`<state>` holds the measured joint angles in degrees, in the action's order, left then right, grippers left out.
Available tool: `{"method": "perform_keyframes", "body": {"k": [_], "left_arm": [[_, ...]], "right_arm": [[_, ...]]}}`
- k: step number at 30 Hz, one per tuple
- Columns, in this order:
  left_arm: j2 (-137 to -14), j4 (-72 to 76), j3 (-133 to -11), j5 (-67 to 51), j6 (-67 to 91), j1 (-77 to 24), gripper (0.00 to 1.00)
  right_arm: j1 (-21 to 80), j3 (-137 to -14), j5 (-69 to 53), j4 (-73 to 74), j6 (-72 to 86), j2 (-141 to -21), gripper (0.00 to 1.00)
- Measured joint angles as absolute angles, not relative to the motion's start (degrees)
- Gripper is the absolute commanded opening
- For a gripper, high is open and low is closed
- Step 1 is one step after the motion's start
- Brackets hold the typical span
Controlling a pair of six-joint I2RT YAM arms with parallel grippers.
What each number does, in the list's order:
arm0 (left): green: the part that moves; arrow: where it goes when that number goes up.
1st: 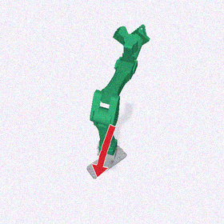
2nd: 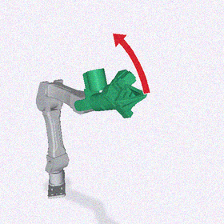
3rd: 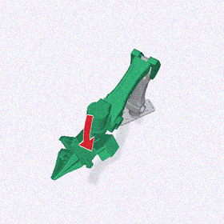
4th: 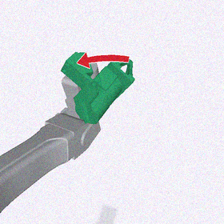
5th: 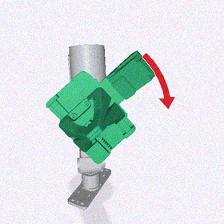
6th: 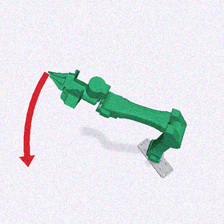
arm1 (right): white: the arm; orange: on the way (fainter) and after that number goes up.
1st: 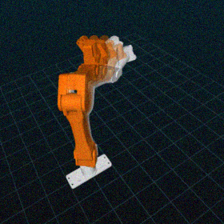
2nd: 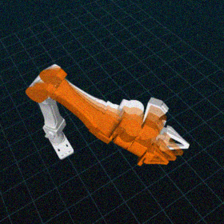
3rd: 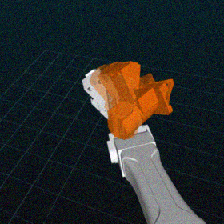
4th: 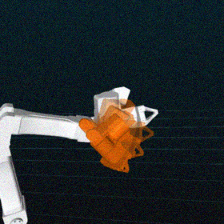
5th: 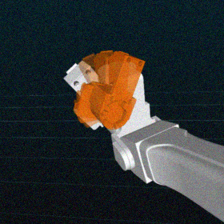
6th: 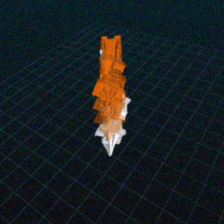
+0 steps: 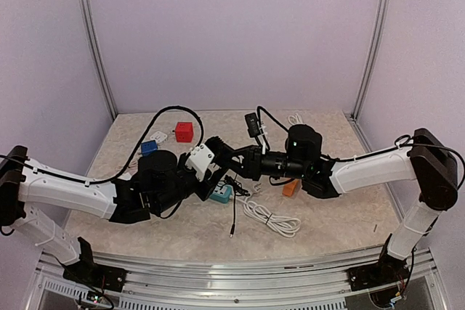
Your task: Pull the plug off the socket
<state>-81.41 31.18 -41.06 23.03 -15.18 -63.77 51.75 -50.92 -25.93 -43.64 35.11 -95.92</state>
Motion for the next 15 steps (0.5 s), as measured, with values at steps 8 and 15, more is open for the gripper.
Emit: {"method": "perform_keyframes", "body": {"k": [8,15], "left_arm": [[-81.7,30.0,-41.7,24.3,-14.3,-63.9,0.31],[-81.0,26.0,-41.7,25.0,-10.8,-62.8,0.27]], "right_arm": [[51.7,-50.9,-25.9,-43.5,35.5,-95.9,0.43],[51.7,-51.7,-26.5,-41.5,34.3,-95.6,0.69]]}}
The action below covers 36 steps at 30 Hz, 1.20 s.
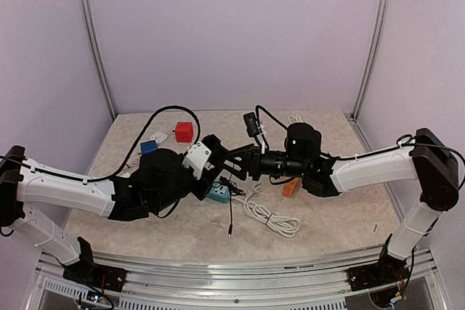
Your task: Pull the plug off the socket
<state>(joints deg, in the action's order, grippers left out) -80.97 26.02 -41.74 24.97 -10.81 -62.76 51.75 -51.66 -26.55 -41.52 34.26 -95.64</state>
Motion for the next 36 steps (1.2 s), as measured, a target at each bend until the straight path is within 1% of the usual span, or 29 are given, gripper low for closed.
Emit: {"method": "perform_keyframes", "body": {"k": [5,8,15,20,23,28,33,36], "left_arm": [[-78.0,20.4,-41.7,25.6,-5.0,-60.7,0.26],[-74.9,16.8,-40.8,26.4,-0.2,-58.8,0.26],[-65.9,6.8,-34.6,28.1,12.7,-53.0,0.25],[-63.8,-2.2,-33.2,27.6,22.5,-47.1,0.25],[-64.6,-6.3,-33.1,25.8,27.4,-42.3,0.26],[-70.6,-10.7,-33.2,21.3,32.9,-35.5,0.29],[-77.5,-12.3,-34.4,17.2,34.7,-31.8,0.32],[-81.0,-12.1,-35.7,15.3,34.9,-30.2,0.36]], "right_arm": [[51.6,-51.9,-25.8,-37.8,31.9,-93.1,0.75],[51.1,-52.0,-25.0,-35.2,30.0,-90.6,0.76],[49.1,-52.0,-23.2,-32.0,26.9,-86.7,0.76],[48.5,-51.7,-22.9,-31.0,26.4,-86.3,0.77],[48.4,-51.1,-22.8,-30.6,26.3,-86.3,0.77],[48.4,-50.3,-22.4,-29.7,26.1,-86.1,0.77],[48.2,-49.2,-21.4,-28.6,25.1,-84.3,0.77],[48.2,-48.6,-20.6,-27.4,24.2,-83.0,0.77]]}}
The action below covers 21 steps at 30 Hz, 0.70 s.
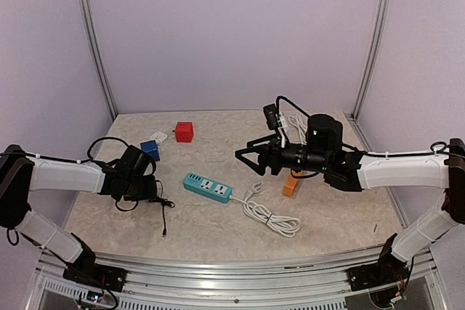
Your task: Pull the plug off the socket
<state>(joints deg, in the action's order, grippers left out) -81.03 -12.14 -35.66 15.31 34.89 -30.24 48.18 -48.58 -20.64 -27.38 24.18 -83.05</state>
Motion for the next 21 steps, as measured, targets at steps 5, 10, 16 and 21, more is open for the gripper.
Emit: {"method": "perform_keyframes", "body": {"k": [5,10,16,21], "left_arm": [[-86.4,-11.4,-38.1,13.1,34.9,-29.5,0.5],[-88.1,-10.5,-39.0,11.7,34.6,-29.5,0.68],[-87.5,-10.8,-39.8,11.4,34.2,-30.2,0.96],[-82.3,-13.8,-42.6,14.8,32.9,-36.6,0.99]], "right_arm": [[48.2,-48.6,-19.1,-24.3,21.6,-82.7,0.77],[48.2,-48.5,-17.9,-19.9,18.4,-82.7,0.76],[48.2,-48.8,-16.9,-16.1,14.7,-84.7,0.76],[48.2,-52.1,-16.5,-12.9,12.0,-89.8,0.74]]}}
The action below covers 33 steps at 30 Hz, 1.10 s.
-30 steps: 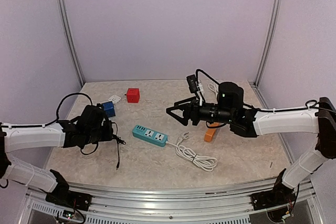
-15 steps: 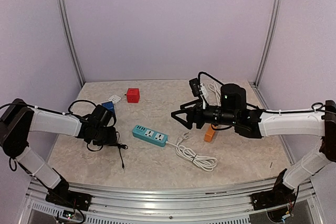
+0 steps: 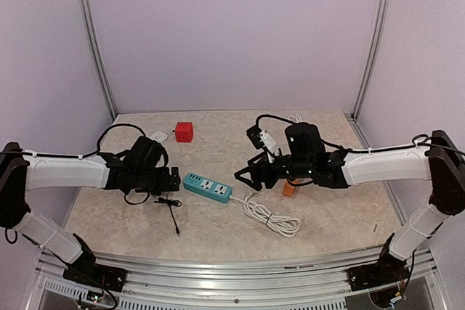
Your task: Pull the plug off the socket
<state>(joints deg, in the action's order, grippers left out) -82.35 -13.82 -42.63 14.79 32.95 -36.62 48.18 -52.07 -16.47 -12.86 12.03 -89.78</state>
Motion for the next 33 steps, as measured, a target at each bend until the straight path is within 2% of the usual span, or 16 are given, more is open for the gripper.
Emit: {"method": "perform_keyframes", "body": {"k": [5,16,25,33], "left_arm": [[-77.0,-14.9,-47.1,17.7,32.8,-40.5,0.99],[-64.9,-17.2,-44.6,20.8,32.8,-40.5,0.99],[-63.6,-18.3,-44.4,21.6,32.9,-40.6,0.99],[-63.6,-18.7,-44.4,22.8,32.9,-41.4,0.99]], "right_arm": [[48.8,-58.6,-16.2,-9.5,9.5,-97.2,0.73],[52.2,-71.1,-14.3,-3.3,4.8,-111.6,0.73],[53.1,-78.5,-12.8,1.3,3.0,-119.9,0.74],[53.1,-84.3,-11.0,4.6,2.3,-125.2,0.69]]}}
